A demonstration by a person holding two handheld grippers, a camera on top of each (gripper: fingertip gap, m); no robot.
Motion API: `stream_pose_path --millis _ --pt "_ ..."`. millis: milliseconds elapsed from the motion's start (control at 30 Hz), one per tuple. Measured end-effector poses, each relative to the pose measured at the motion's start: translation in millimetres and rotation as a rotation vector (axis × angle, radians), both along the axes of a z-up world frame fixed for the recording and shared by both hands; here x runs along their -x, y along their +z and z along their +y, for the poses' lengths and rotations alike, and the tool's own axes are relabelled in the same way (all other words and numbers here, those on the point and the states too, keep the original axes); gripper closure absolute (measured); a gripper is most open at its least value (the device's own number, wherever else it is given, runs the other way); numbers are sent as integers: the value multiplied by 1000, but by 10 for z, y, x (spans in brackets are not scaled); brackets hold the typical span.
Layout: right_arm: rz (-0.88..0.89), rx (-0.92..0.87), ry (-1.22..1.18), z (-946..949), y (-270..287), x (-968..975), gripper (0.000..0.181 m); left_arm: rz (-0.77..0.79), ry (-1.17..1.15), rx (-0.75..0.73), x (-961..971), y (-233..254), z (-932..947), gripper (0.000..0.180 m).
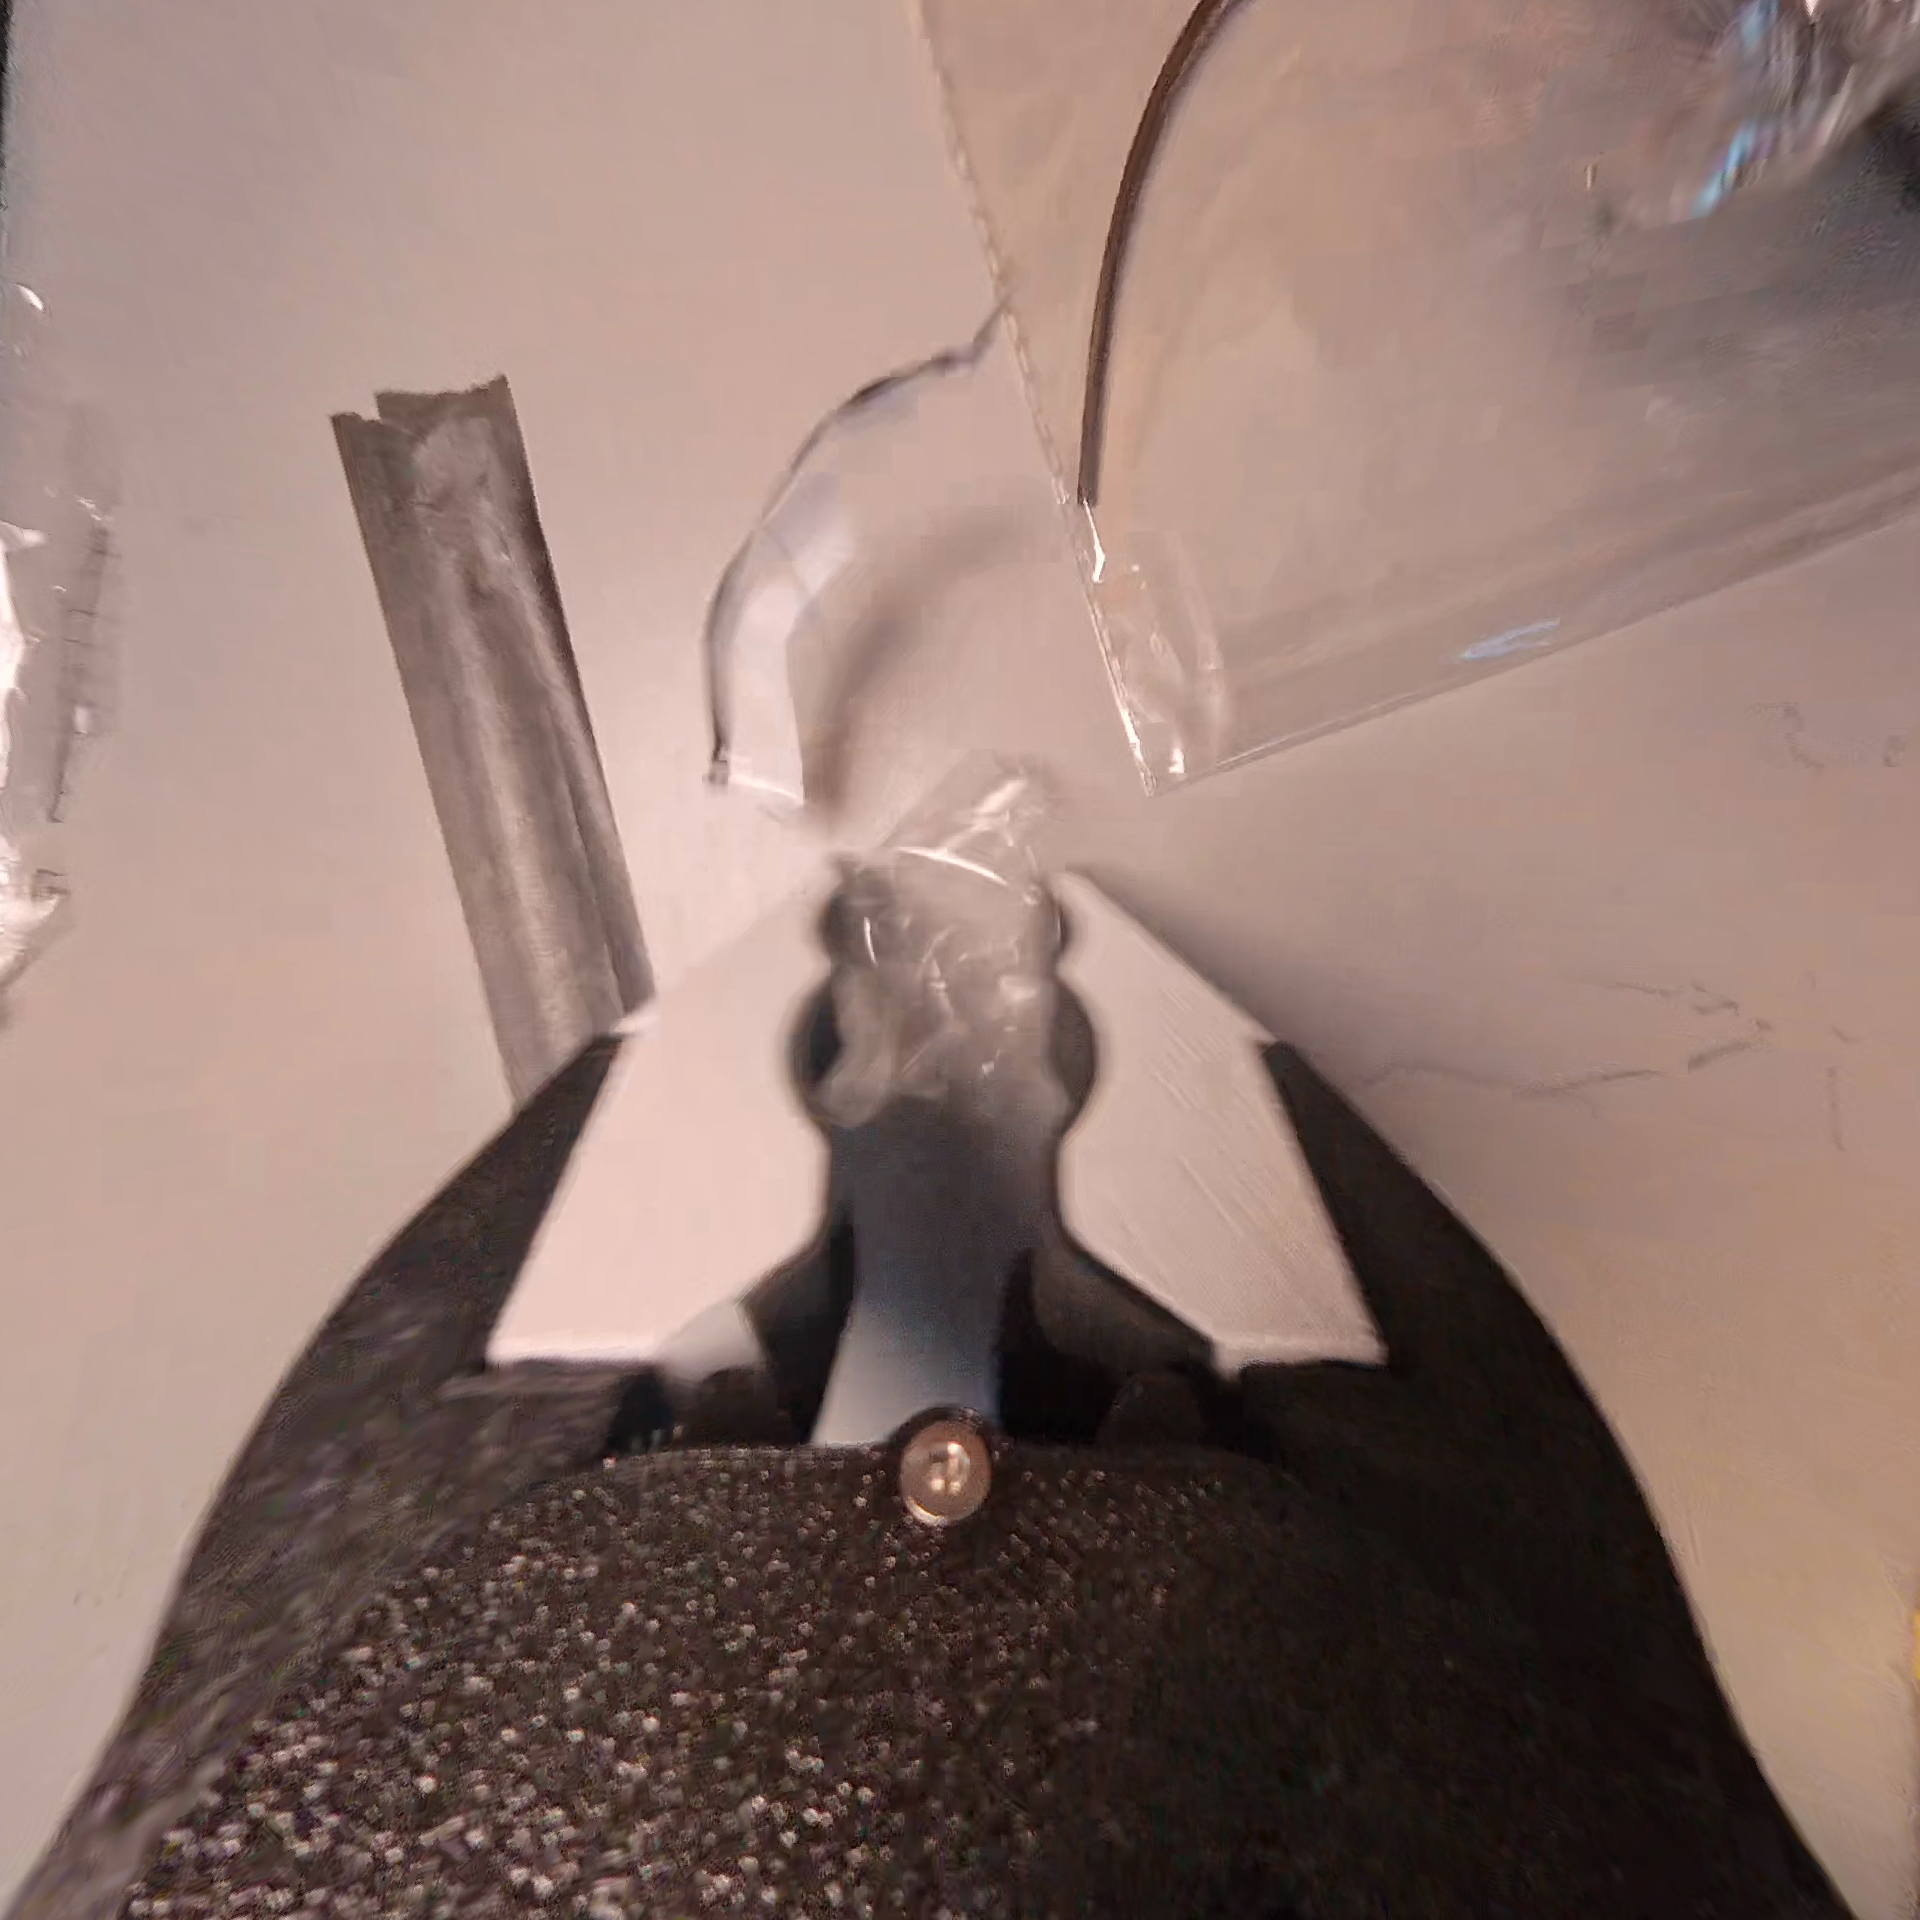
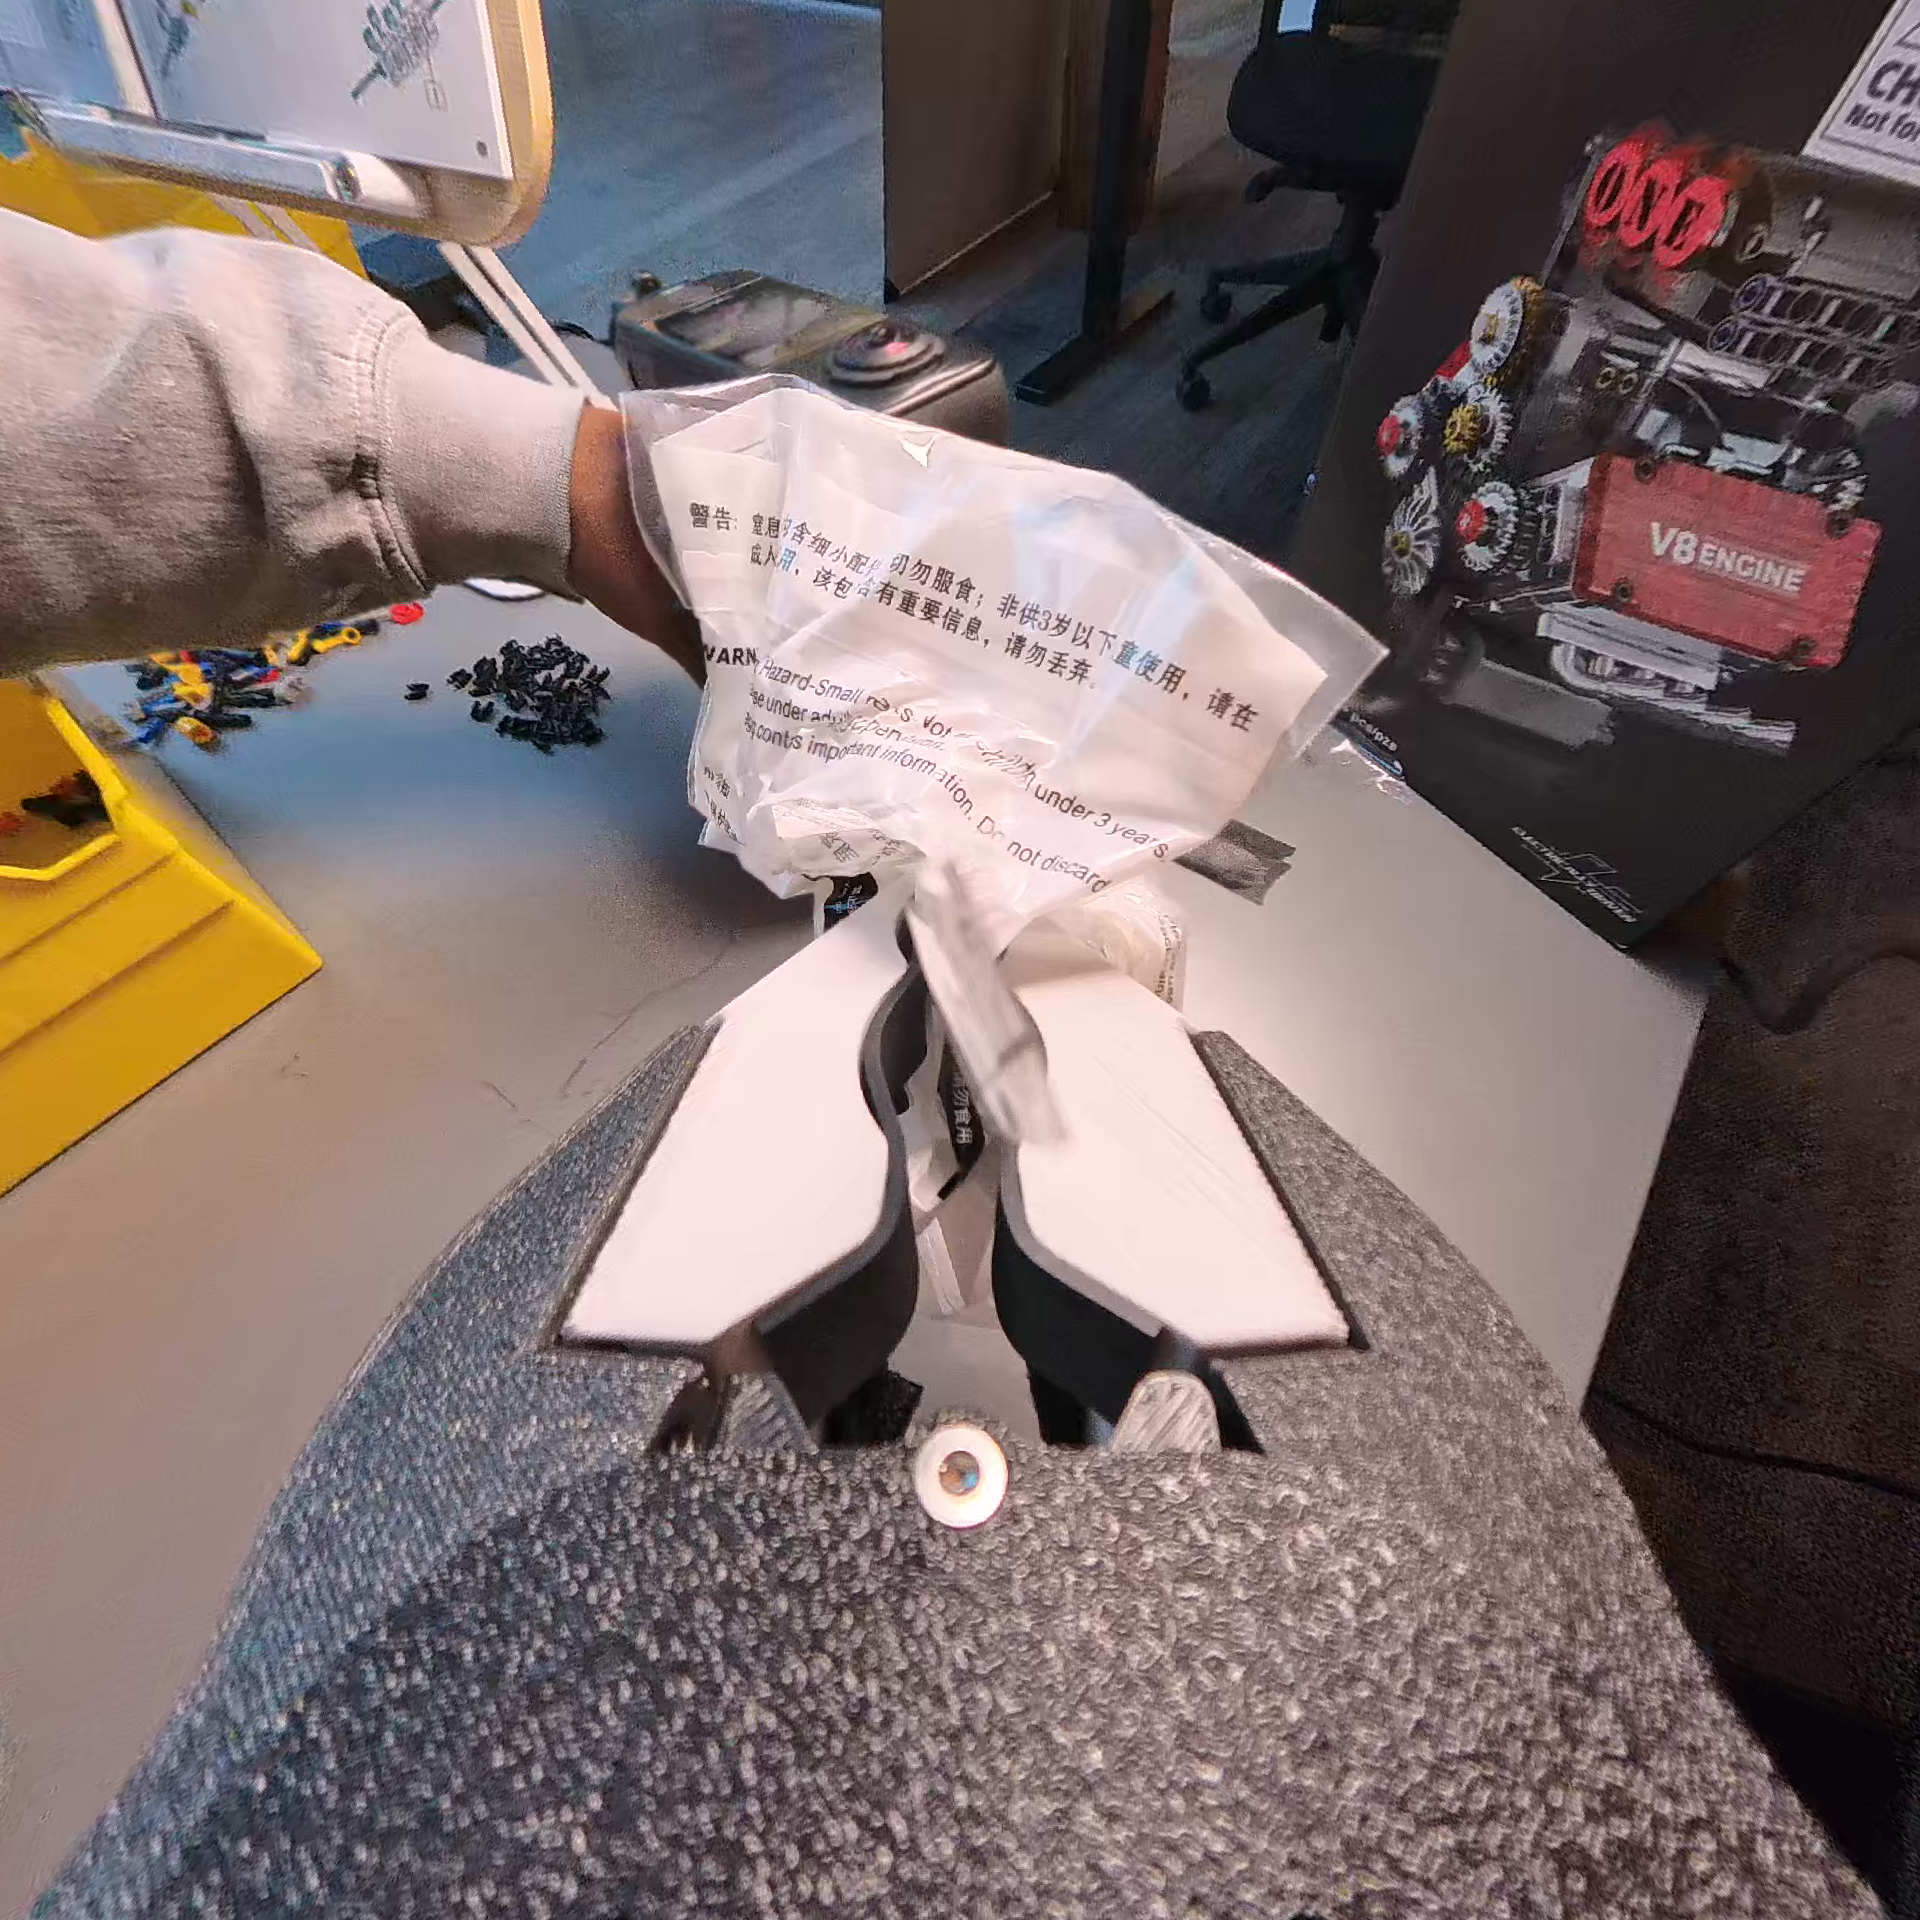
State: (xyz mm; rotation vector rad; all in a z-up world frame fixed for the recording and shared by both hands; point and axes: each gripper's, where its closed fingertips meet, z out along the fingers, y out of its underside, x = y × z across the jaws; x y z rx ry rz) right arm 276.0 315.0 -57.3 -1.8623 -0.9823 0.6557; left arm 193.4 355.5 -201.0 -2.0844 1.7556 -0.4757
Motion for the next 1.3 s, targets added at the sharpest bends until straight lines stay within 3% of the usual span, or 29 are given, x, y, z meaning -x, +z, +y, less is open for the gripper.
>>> stream_pose_path --millis 33,100,267,500,667,800,867,933,1067,1167,1300 --pt "-1 1 4 -9 -25 9 181 13 20 37 37 -7 -27 180" --pt "-12 -2 10 -35 -77 20 181 76 25 -24 260 60 -72 180" --pt "-126 6 -31 94 -344 73 181 -25 120 -120 819 650 -604 180" --pt "-286 201 -213 617 -882 -32 179 -406 401 -322 1533 1746 -1447 180" --pt "-339 283 -232 647 -1180 -22 174 -560 582 -430 2180 1995 -2127 180" --pt "-393 342 -267 640 -1348 -51 140 -598 717 -459 2663 1888 -2529 180" --pt "-417 347 -283 671 -1411 -64 134 -615 765 -450 2817 1812 -2686 180" --pt "-411 342 -306 726 -1429 -72 143 -640 800 -445 2915 1762 -2809 180" --pt "-434 292 -322 773 -1433 -128 181 -668 858 -476 3073 1715 -2987 180" --pt "-422 272 -294 789 -1355 -97 181 -687 900 -502 3197 1703 -3084 180" --pt "-298 231 -229 809 -840 97 181 -702 944 -489 3326 1622 -3187 180"
